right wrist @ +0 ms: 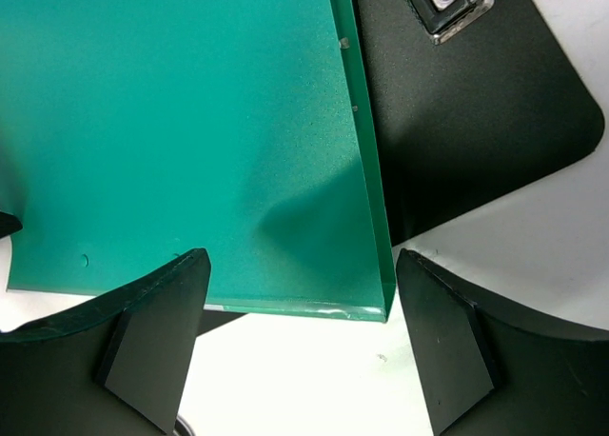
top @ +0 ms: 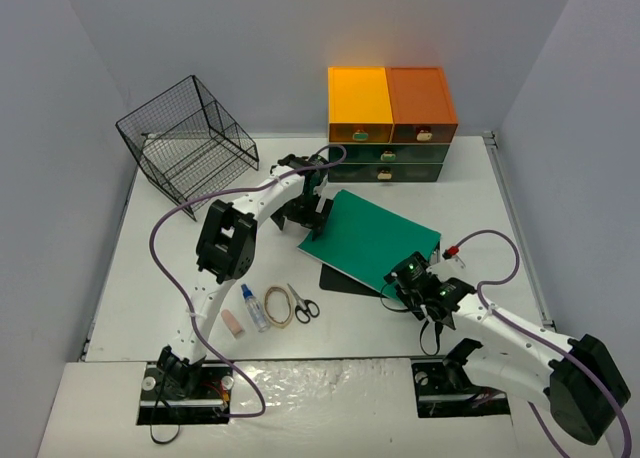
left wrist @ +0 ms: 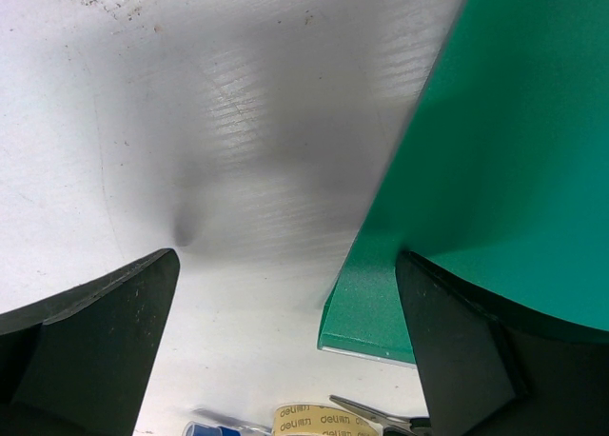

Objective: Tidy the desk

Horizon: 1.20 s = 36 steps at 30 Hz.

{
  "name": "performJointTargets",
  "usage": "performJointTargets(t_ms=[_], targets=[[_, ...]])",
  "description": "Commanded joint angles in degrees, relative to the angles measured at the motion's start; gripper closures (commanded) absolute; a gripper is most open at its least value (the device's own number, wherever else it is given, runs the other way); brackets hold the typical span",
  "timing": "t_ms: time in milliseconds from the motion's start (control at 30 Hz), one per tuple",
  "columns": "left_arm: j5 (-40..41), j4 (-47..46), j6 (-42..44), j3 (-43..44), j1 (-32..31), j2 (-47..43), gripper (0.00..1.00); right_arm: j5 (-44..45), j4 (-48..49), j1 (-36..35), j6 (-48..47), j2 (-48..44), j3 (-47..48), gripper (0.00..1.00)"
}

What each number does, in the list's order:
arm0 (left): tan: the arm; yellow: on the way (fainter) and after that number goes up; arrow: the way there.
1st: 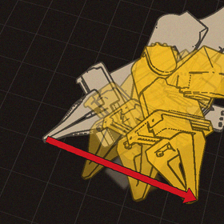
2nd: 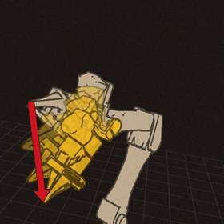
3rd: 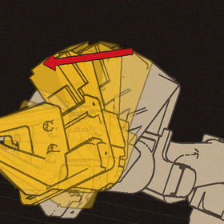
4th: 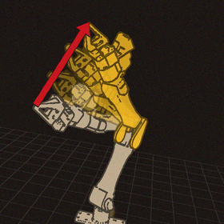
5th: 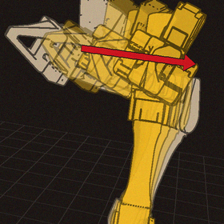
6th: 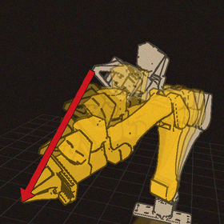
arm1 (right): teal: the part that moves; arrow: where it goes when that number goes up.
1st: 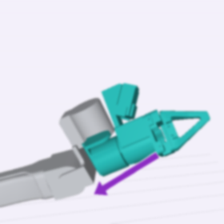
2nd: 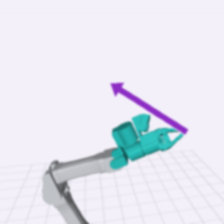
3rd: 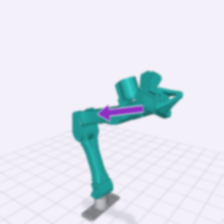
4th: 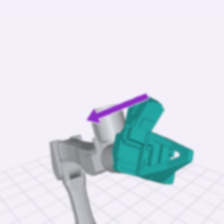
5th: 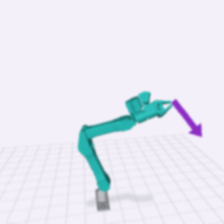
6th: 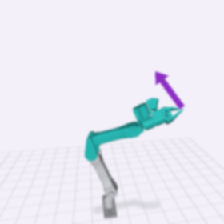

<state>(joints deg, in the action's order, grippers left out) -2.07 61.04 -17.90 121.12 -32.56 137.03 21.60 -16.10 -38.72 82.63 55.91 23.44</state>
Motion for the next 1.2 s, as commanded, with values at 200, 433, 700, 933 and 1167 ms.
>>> performJointTargets(t_ms=[200,433,700,933,1167], targets=[[2.68,3.52,1.55,-0.71,-0.4,1.84,0.03,0.86,6.32,-0.48,-0.84,2.14,-1.15,0.24],[2.59,3.48,1.64,-1.15,-0.4,1.84,0.03,0.24,10.81,-0.48,-2.6,1.76,-2.86,0.29],[2.42,3.3,1.64,-1.41,-0.4,1.75,0.03,-0.51,13.51,-0.48,-3.35,-3.79,-5.67,0.92],[2.55,3.33,1.55,-1.2,-0.4,1.49,0.03,-0.91,12.04,-0.57,-3.48,-5.77,-5.57,1.0],[5.58,4.06,2.06,-0.22,-0.4,-3.59,0.03,0.39,7.58,-1.01,-5.49,-7.13,-0.25,1.0]])
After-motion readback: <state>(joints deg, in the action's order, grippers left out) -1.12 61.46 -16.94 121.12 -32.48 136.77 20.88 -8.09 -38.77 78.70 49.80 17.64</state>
